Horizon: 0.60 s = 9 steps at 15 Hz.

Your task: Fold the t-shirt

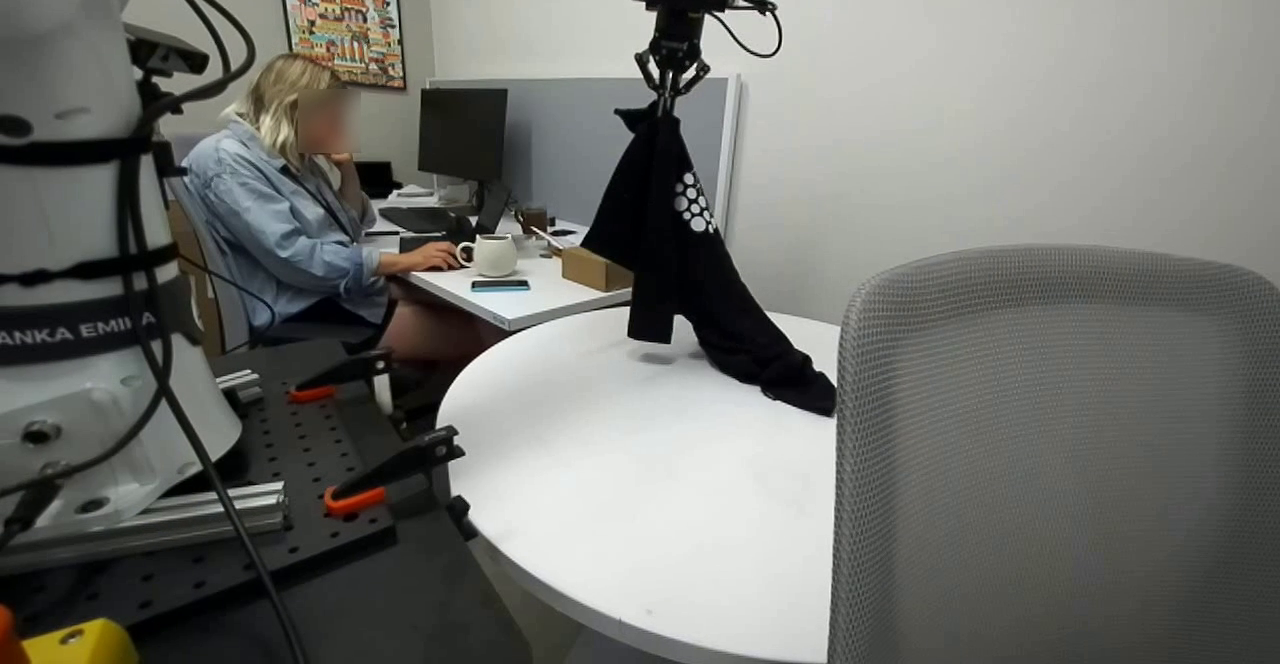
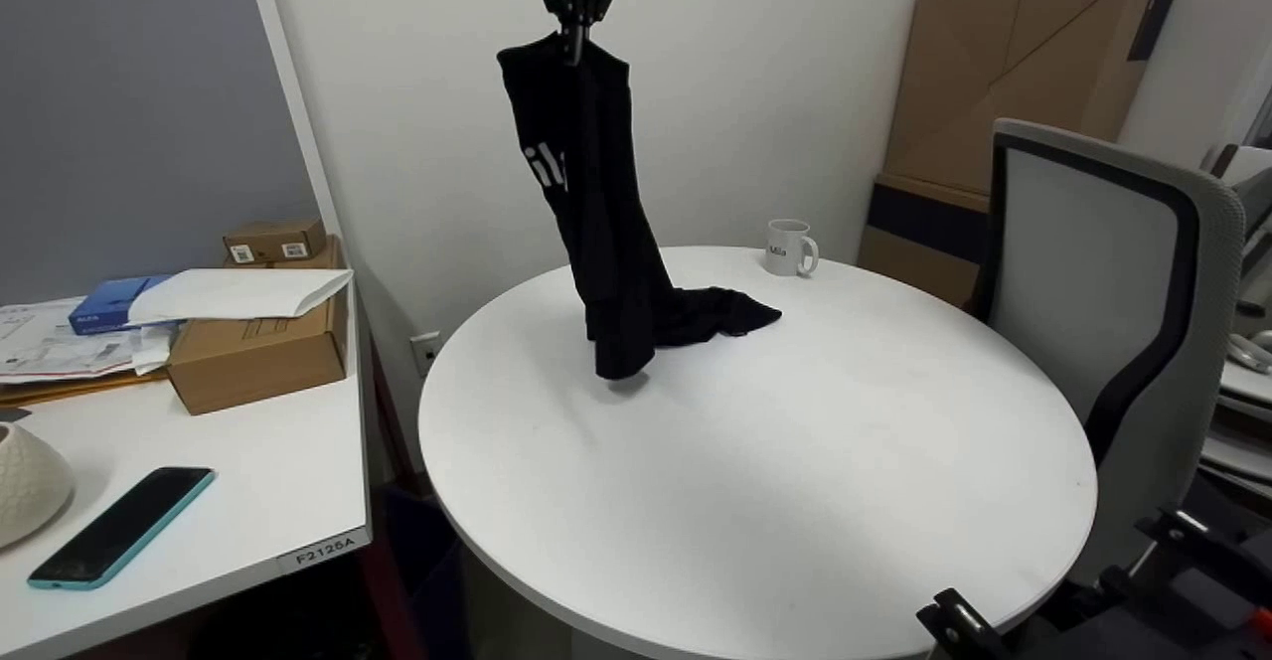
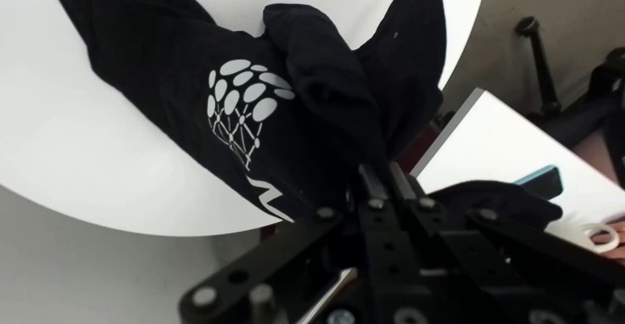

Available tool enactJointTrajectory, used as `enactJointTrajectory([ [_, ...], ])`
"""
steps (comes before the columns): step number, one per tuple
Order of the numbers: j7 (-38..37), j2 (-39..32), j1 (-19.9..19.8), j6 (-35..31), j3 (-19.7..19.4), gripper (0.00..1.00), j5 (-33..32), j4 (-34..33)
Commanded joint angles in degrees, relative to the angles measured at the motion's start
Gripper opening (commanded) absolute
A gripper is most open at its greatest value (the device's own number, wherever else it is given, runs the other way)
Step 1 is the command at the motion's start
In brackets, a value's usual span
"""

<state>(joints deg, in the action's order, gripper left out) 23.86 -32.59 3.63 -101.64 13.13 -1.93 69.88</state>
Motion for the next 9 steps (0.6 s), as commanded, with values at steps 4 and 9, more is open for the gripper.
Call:
enactJointTrajectory([
  [4, 5.9, 9.9, 2.0, 2.7, 1.9, 0.01, 3.6, 12.2],
  [9, 12.1, 17.6, 3.7, 6.0, 4.5, 0.01, 7.5, 17.6],
])
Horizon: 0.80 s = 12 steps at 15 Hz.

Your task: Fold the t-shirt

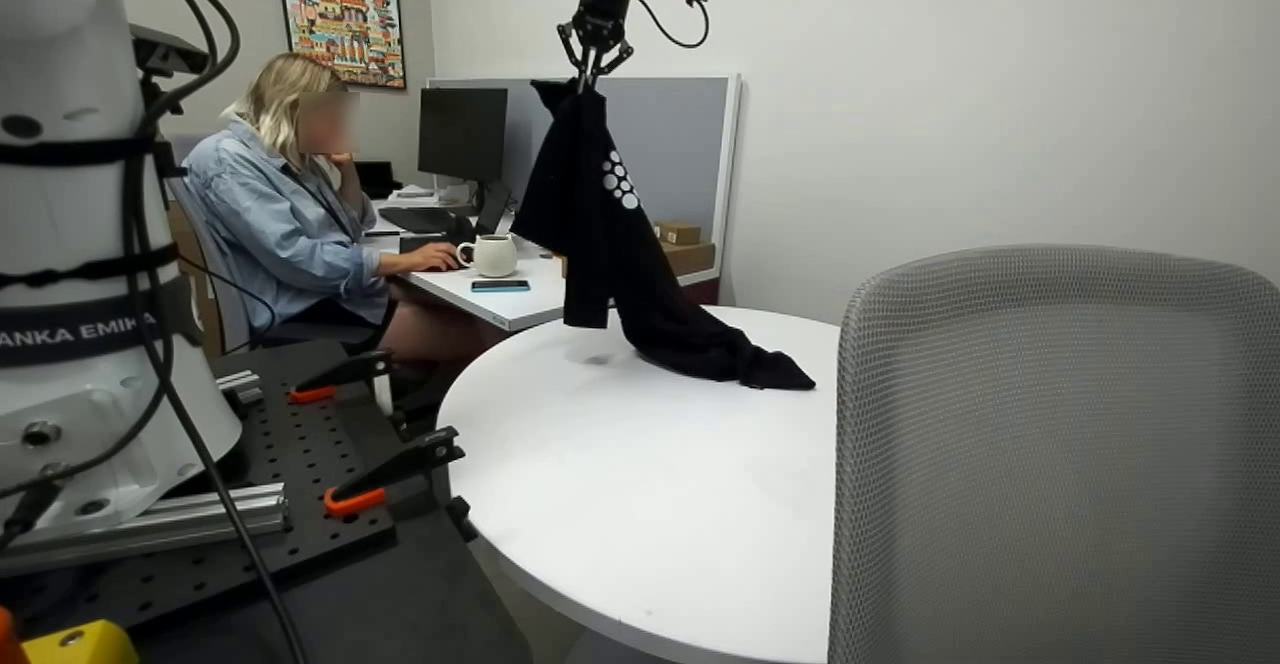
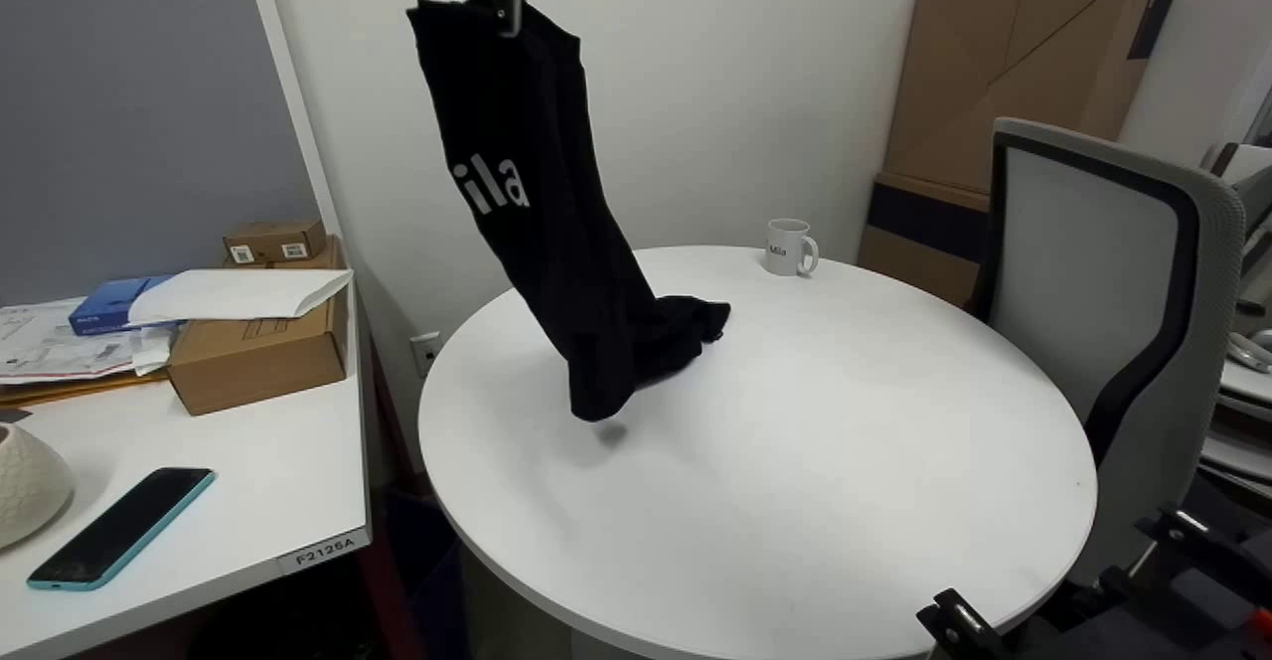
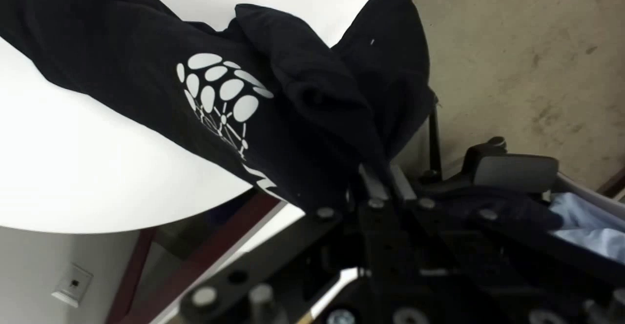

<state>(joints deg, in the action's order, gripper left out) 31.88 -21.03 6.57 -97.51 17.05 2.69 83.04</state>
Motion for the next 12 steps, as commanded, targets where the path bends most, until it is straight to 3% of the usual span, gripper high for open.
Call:
enactJointTrajectory([
  [1, 4.4, 7.2, 1.1, 2.3, 0.8, 0.01, 3.9, 3.9],
  [8, -3.6, 10.9, 2.2, 0.6, -1.4, 0.01, 9.5, -5.4],
  [12, -10.8, 11.5, 2.9, -1.6, -0.2, 0.01, 7.9, -11.1],
])
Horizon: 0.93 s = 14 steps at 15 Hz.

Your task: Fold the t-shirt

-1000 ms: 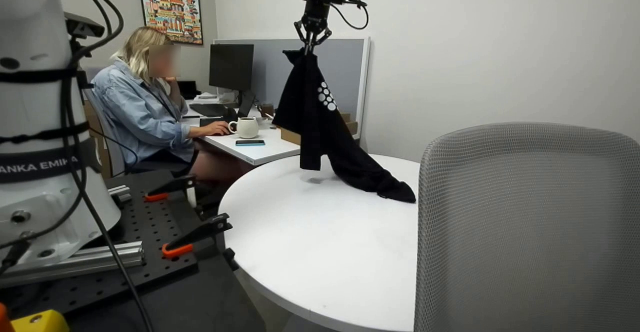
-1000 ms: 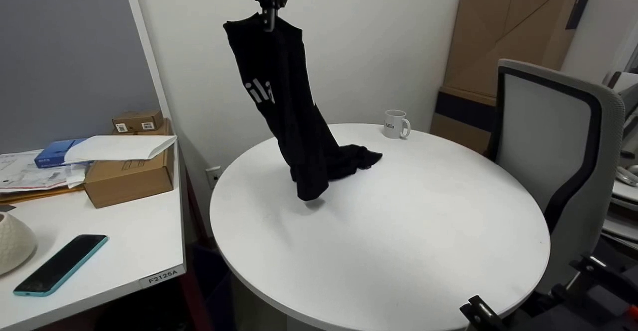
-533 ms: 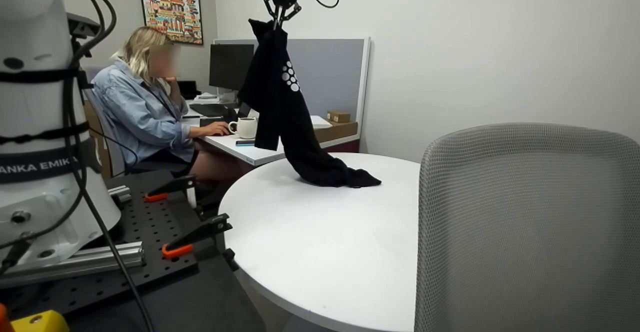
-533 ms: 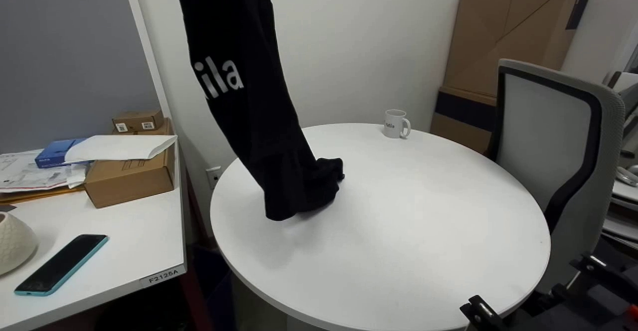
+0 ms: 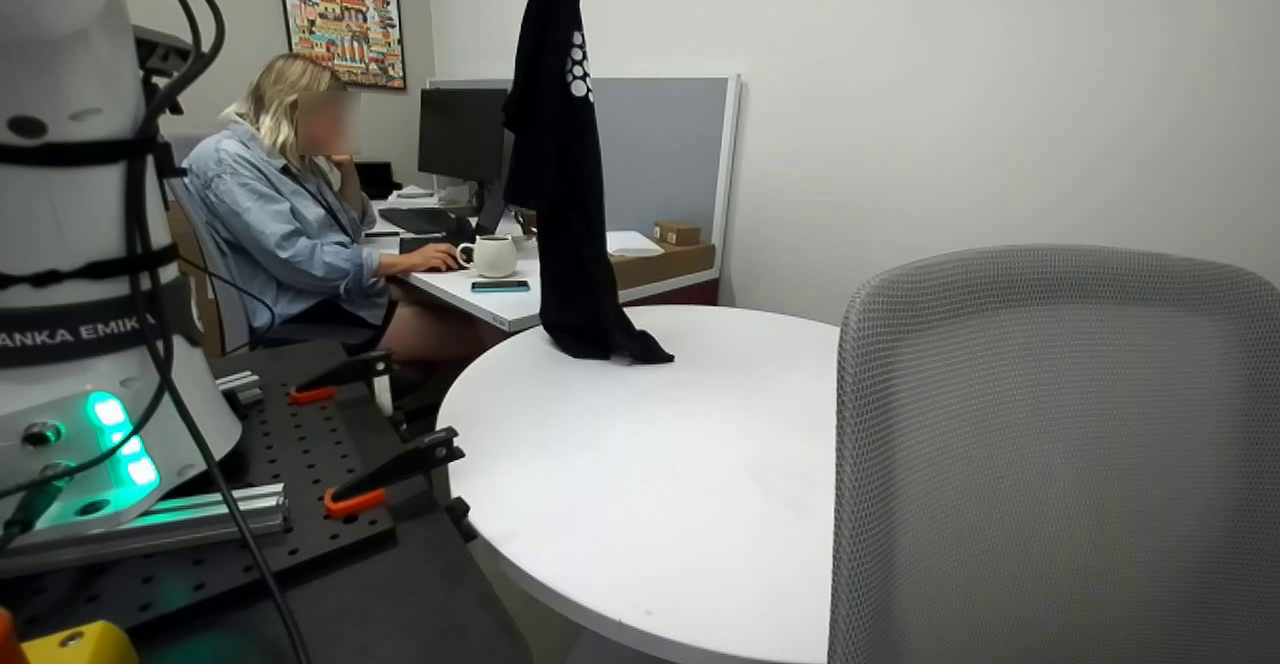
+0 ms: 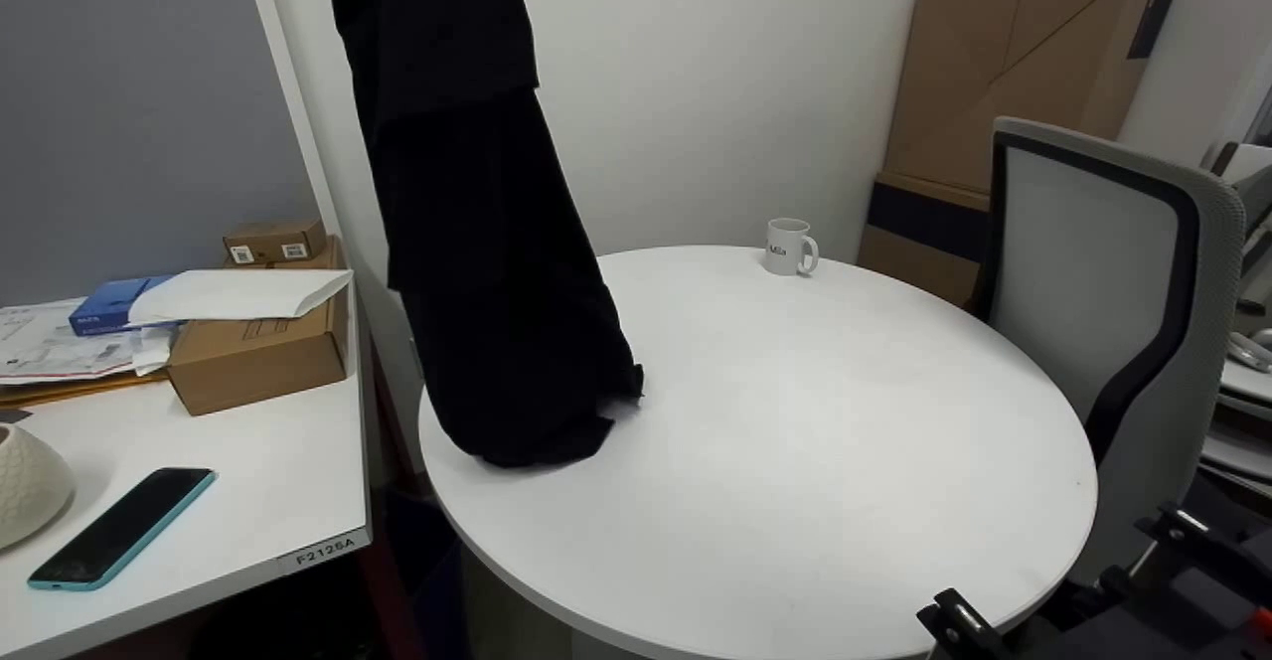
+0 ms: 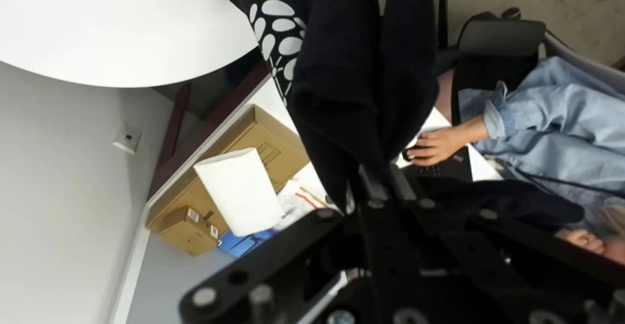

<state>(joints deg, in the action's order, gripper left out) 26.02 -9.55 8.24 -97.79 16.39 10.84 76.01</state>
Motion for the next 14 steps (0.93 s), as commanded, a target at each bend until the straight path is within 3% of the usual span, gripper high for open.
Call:
enactJointTrajectory([
  [1, -6.2, -0.3, 1.7, -1.4, 0.9, 0.01, -0.7, -5.5],
  [10, -13.8, 1.9, 7.3, -2.7, 4.9, 0.01, -3.4, -11.6],
  [14, -17.0, 1.7, 6.6, -4.8, 4.3, 0.01, -2.0, -11.6],
])
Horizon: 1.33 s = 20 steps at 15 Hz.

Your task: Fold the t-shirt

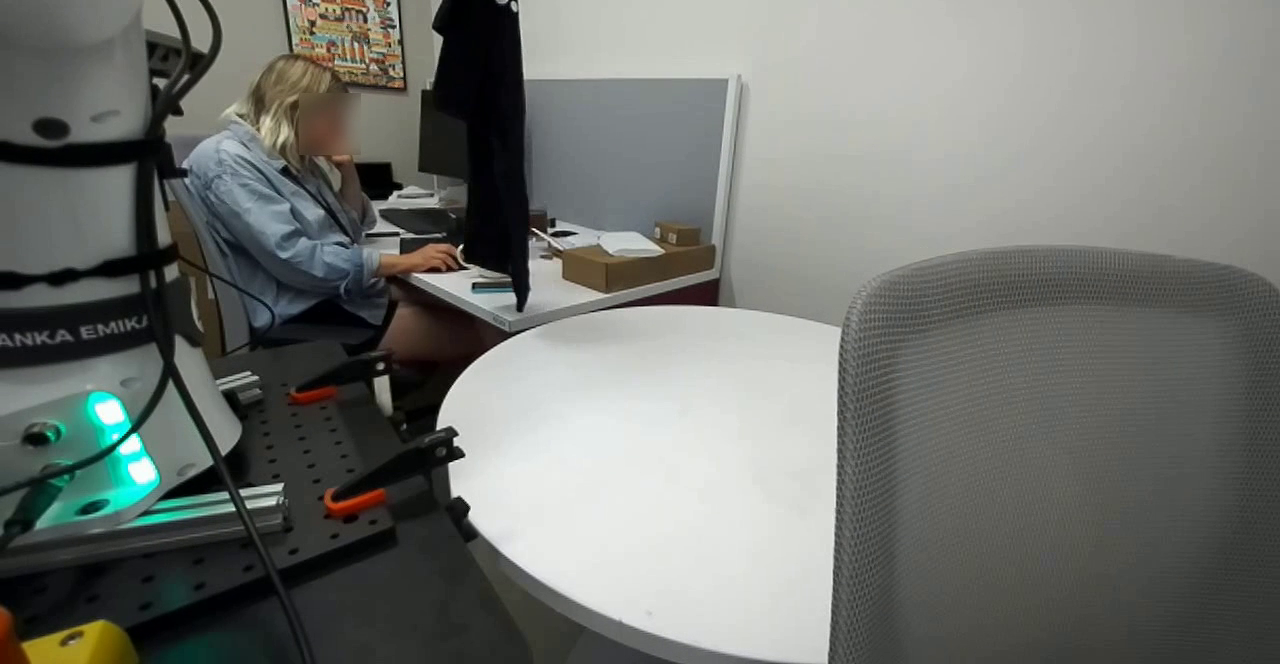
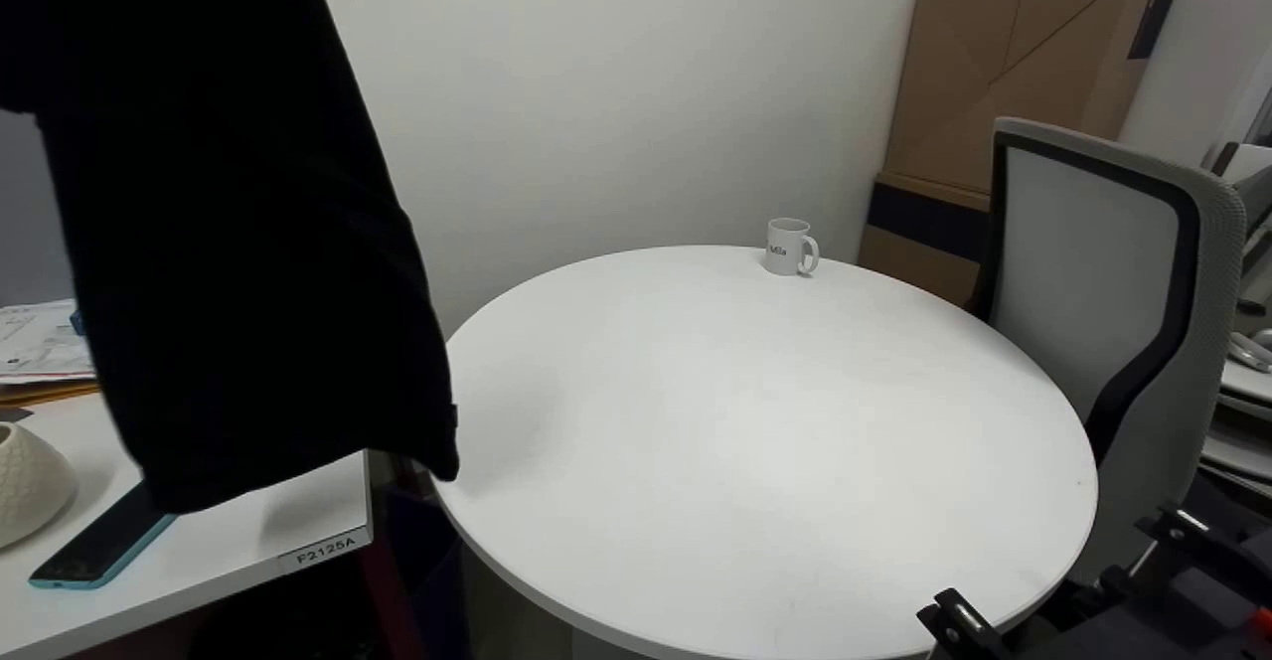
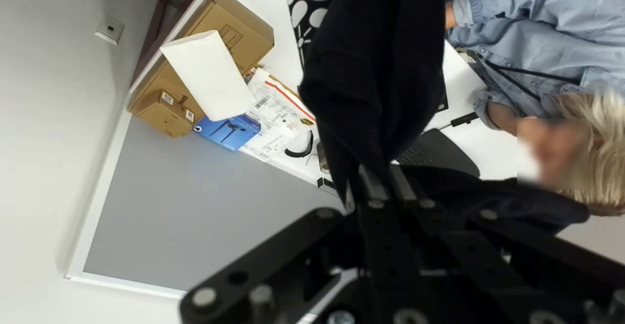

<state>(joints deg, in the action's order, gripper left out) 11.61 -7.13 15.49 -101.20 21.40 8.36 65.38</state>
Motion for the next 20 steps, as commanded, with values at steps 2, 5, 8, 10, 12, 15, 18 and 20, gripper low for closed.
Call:
enactJointTrajectory([
  [2, -4.1, -1.4, -2.9, -2.1, -2.6, 0.01, 1.4, 1.4],
  [5, -5.3, -1.9, -6.5, -3.2, -6.0, 0.01, 1.2, 7.6],
  [8, -6.1, -3.6, -9.8, -4.4, -9.4, 0.01, -0.6, 13.8],
  [10, -5.0, -5.2, -12.1, -5.9, -11.7, 0.01, -1.1, 17.9],
  [12, -4.2, -6.7, -14.2, -8.6, -14.1, 0.01, -2.6, 21.8],
  [15, -3.5, -9.9, -16.1, -11.0, -18.4, 0.01, -3.6, 23.1],
  [18, -4.1, -12.3, -18.7, -12.9, -21.5, 0.01, -4.1, 23.0],
  [20, -4.8, -13.8, -20.5, -13.9, -23.2, 0.01, -3.6, 22.3],
])
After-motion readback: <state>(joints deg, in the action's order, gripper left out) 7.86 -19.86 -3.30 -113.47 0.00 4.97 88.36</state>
